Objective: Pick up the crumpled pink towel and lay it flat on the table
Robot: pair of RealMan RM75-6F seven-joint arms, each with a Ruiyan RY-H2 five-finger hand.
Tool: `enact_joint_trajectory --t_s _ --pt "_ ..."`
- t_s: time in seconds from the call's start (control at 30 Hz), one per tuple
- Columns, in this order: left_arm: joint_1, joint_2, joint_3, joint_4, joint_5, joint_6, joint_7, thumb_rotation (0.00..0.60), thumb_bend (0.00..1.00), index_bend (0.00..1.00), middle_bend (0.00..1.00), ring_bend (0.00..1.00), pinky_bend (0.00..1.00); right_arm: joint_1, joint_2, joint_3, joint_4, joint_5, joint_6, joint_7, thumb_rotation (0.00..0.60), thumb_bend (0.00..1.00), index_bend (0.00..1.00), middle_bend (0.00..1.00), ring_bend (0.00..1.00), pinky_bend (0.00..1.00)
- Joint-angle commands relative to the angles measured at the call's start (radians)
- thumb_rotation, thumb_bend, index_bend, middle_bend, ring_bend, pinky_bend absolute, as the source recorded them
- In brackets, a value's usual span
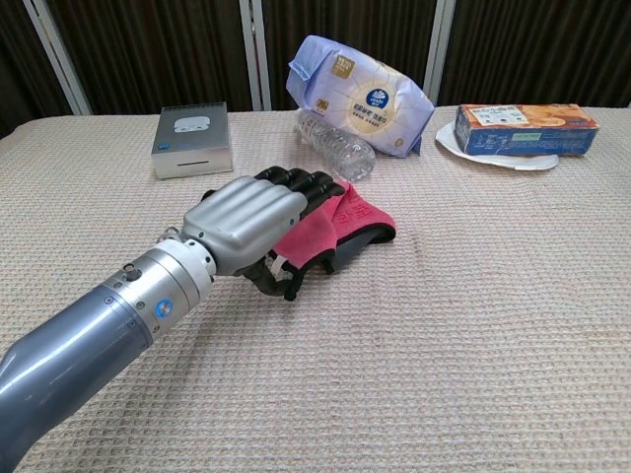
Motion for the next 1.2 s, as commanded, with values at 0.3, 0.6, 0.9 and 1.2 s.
enact_joint_trajectory --t_s 0.3,0.6,0.9,1.2 --pt "-0.02 -0.031 0.007 0.047 0.018 0.029 -0.031 0.6 0.36 0.06 0.0 0.0 0.02 -0.006 0.003 0.0 -0.001 -0.004 0.012 0.01 0.6 0.26 0.0 0.0 0.0 0.0" --pt "-0.024 -0.024 0.013 0.05 0.044 0.069 -0.087 0.6 0.4 0.08 0.01 0.0 0.02 -0.007 0.002 0.001 -0.002 -0.003 0.012 0.009 0.6 0.26 0.0 0.0 0.0 0.0" --pt "-0.012 -0.008 0.009 0.055 0.037 0.097 -0.113 0.6 0.4 0.34 0.08 0.0 0.02 -0.008 0.001 0.001 -0.008 -0.008 0.018 0.011 0.6 0.26 0.0 0.0 0.0 0.0" --pt "-0.013 -0.023 0.009 0.073 0.036 0.113 -0.13 0.6 0.4 0.49 0.1 0.0 0.02 -0.009 0.0 0.002 -0.01 -0.006 0.019 0.01 0.6 0.26 0.0 0.0 0.0 0.0"
